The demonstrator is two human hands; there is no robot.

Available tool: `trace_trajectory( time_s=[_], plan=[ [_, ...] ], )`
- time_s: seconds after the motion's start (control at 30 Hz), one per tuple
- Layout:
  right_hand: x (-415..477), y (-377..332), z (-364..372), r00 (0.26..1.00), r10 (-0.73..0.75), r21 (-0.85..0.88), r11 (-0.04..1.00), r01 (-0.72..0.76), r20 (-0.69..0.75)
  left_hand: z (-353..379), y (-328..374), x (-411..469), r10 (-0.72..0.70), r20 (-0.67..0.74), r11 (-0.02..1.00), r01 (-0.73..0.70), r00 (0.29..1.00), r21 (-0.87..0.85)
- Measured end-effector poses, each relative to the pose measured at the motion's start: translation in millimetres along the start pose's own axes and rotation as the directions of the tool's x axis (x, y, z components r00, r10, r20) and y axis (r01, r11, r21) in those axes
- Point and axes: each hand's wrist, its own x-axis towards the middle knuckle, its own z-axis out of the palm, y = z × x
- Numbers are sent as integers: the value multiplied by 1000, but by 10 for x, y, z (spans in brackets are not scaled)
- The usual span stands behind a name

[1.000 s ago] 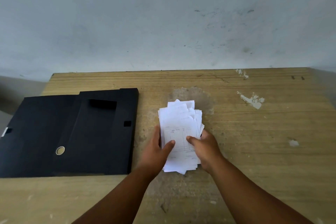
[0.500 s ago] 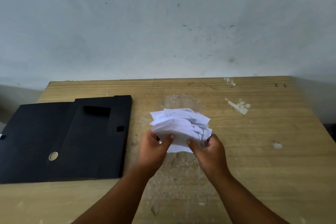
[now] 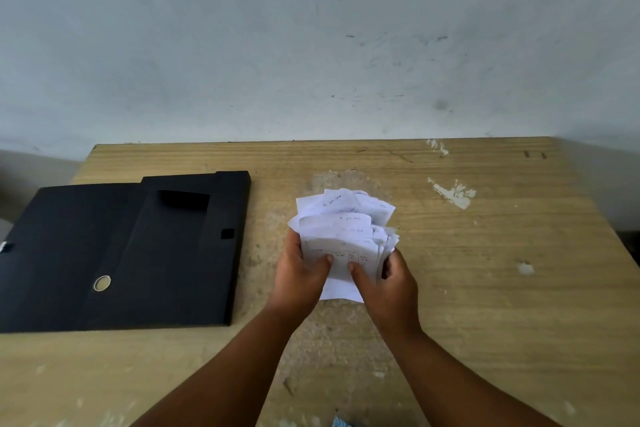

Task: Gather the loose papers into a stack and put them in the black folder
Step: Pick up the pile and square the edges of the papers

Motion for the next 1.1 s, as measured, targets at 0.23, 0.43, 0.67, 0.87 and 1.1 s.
trace_trajectory(
  time_s=[0.23,0.43,0.67,0.87,1.1],
  plan=[
    [-8,-15,33,997,-5,-24,1000,7,79,-119,-52,2,-8,2,1000,8,1000,12],
    [134,-121,70,989,58,60,996,-67,139,-136,-69,63,-10,15,999,9,1000,47],
    [161,-321,43,998,-29,144,989,21,53,-134,103,146,111,19,993,-112,994,33],
    [131,-293,92,998,33,235,971,-44,53,-101,62,83,96,50,994,-93,994,-55],
    [149,-477,205,997,66,367,928,-72,29,4,174,80,110,-37,979,-115,993,-167]
  ],
)
